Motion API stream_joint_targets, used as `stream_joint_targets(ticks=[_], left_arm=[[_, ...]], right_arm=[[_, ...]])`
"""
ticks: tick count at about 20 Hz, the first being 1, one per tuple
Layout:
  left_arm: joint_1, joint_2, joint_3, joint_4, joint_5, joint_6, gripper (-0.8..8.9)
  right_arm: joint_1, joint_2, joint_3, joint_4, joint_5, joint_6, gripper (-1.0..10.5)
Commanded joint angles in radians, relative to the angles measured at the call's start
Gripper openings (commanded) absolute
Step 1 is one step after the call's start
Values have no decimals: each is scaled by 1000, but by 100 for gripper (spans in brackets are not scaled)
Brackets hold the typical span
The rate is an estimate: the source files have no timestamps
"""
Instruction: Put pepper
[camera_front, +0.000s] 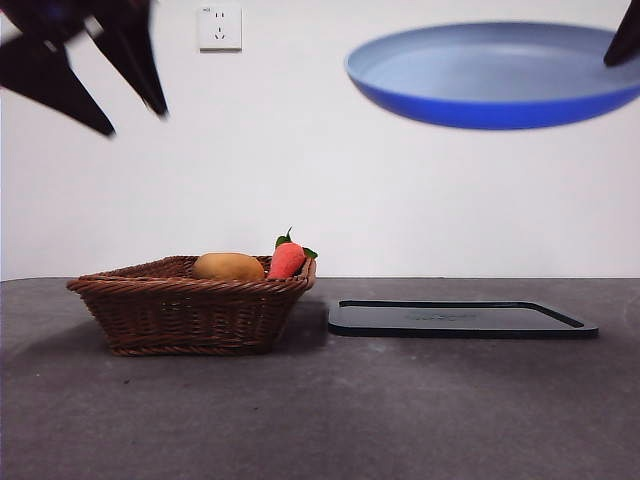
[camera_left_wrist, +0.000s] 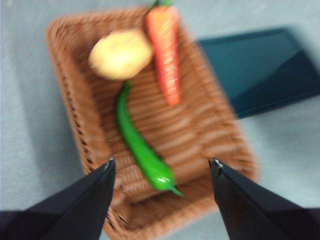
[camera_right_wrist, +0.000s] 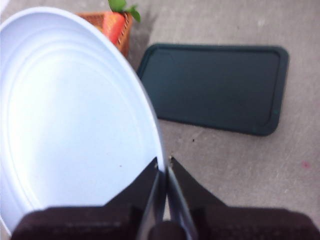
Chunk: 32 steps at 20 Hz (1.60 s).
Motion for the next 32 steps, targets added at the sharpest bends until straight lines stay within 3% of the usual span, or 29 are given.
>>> stream_joint_targets(ticks=[1, 6, 12, 19, 27, 32], left_arm=[[-31, 156, 102, -45, -59, -6, 332], [-66, 393, 216, -73, -101, -34, 331], [-74, 519, 217, -52, -127, -86, 331], [-83, 569, 217, -42, -145, -114, 325], [-93, 579, 217, -55, -138, -145, 136], [-92, 558, 217, -64, -140, -167, 124]], right_arm=[[0, 2, 23, 7, -1, 16, 5], [0, 3, 23, 3, -2, 12, 5], [0, 3, 23, 3, -3, -7, 5], [0, 5, 23, 3, -3, -14, 5], [0, 5, 23, 3, -3, -26, 5], [0, 5, 23, 3, -3, -26, 5]])
